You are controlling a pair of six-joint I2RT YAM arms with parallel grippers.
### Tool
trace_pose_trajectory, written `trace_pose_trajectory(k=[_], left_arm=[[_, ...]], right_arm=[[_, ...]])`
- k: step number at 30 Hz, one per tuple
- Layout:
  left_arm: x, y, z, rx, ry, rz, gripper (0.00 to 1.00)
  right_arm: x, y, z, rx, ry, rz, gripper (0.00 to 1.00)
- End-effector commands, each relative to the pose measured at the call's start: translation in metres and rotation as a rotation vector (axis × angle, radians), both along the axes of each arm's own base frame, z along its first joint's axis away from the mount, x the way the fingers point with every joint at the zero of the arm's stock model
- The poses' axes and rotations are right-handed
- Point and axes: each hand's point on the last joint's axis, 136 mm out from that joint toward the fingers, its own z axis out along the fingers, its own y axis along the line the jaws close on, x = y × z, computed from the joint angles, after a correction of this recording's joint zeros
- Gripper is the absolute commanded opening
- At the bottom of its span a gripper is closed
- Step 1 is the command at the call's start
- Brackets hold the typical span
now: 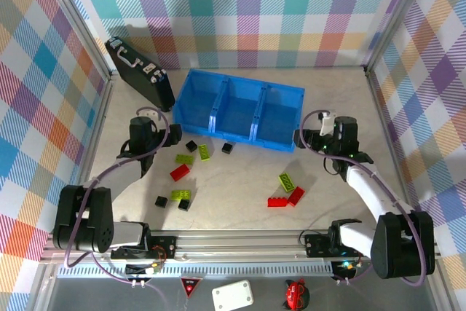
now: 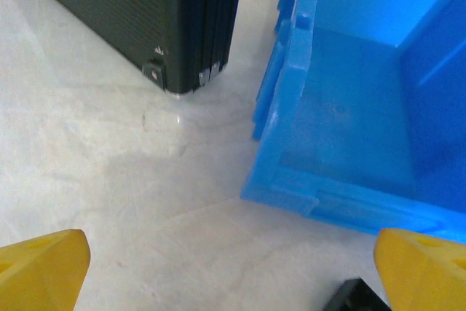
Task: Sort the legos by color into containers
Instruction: Move the container to the top-center of the table.
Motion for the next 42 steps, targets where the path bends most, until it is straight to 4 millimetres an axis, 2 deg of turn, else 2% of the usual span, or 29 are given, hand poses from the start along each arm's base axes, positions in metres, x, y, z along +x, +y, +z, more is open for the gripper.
trace_pose_trajectory(k=[1,4,7,10,12,13,17,20,27,35,42], left_arm=[[-0.017,-0.002,0.001,-0.055,0.124,0.032,1.00],[-0.023,-0.013,0.012,-0.134,0.161,0.015,1.00],[-0.031,-0.026,0.022,-0.205,0.185,-0.028,1.00],[-0.041,-0.031,0.028,-0.237,0.210,-0.040,1.00],[-0.046,-0.033,0.033,-0.252,0.210,-0.041,1.00],[-0.054,-0.033,0.030,-0.258,0.241,-0.038,1.00],[-0.066,-0.032,0.034,-0.280,0.256,-0.017,1.00],[-0.074,-0.031,0.034,-0.304,0.284,0.009,0.99],[-0.094,-0.041,0.025,-0.350,0.394,0.006,0.92],[-0.116,-0.045,0.005,-0.266,0.514,0.011,0.91],[-0.123,-0.046,-0.007,-0.210,0.579,0.039,0.90]], right_arm=[[-0.024,0.009,-0.022,0.072,0.153,-0.001,0.89],[-0.032,0.017,-0.036,0.123,0.227,-0.018,0.81],[-0.038,0.027,-0.044,0.163,0.280,-0.016,0.68],[-0.043,0.038,-0.054,0.174,0.321,-0.002,0.57],[-0.043,0.039,-0.063,0.166,0.351,-0.021,0.52],[-0.043,0.038,-0.069,0.166,0.371,-0.039,0.49],[-0.036,0.038,-0.087,0.181,0.419,-0.092,0.40],[-0.027,0.040,-0.093,0.206,0.431,-0.113,0.34],[0.004,0.033,-0.092,0.183,0.411,-0.195,0.27],[0.040,0.022,-0.089,0.148,0.408,-0.250,0.27],[0.060,0.016,-0.089,0.157,0.417,-0.251,0.27]])
